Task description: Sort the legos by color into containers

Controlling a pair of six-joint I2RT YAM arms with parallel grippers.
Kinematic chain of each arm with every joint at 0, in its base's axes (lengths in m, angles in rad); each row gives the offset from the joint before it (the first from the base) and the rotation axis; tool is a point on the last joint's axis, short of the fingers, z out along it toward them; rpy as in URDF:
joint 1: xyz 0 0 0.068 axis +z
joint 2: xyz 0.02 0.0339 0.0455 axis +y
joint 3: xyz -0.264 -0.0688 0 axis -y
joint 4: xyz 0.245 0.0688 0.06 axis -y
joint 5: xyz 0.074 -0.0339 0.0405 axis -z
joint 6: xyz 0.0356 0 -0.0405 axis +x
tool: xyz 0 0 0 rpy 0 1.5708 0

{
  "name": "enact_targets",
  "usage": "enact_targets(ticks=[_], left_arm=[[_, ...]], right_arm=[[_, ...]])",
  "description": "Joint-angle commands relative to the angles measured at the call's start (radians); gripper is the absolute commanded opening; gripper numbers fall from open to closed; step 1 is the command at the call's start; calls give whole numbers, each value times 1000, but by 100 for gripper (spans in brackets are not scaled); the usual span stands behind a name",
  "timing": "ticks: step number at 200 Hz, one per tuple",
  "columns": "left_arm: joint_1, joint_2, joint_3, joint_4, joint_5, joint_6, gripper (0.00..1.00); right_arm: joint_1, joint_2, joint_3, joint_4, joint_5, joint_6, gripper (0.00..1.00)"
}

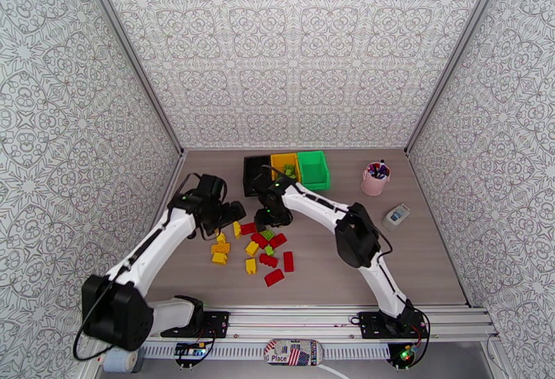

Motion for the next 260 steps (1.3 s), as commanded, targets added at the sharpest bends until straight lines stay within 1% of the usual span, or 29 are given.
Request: enact_targets(ticks=[1,22,69,134,184,223,260], left_arm=[[16,-81,-50,1,-11,-62,86],[32,-133,-72,-33,-12,-64,86],[66,-207,-92,-88,-11,-51,87],[80,-213,-89,-109,3,-27,87],[80,-214,-94,-112,13,-21,87],[80,-214,-99,-109,19,-19,87],[81,-211,-112,-91,30,-24,87]], right_arm=[[18,78,120,-78,-2,-30,69],[23,131,194,-103,1,-25,69],[23,178,218,-108,27,6,71],[24,243,303,-115,19,59,70],[20,289,348,-144,50,99,66],[-5,285,312,-163,92,134,64],[-22,239,238,-125,105,147,62]])
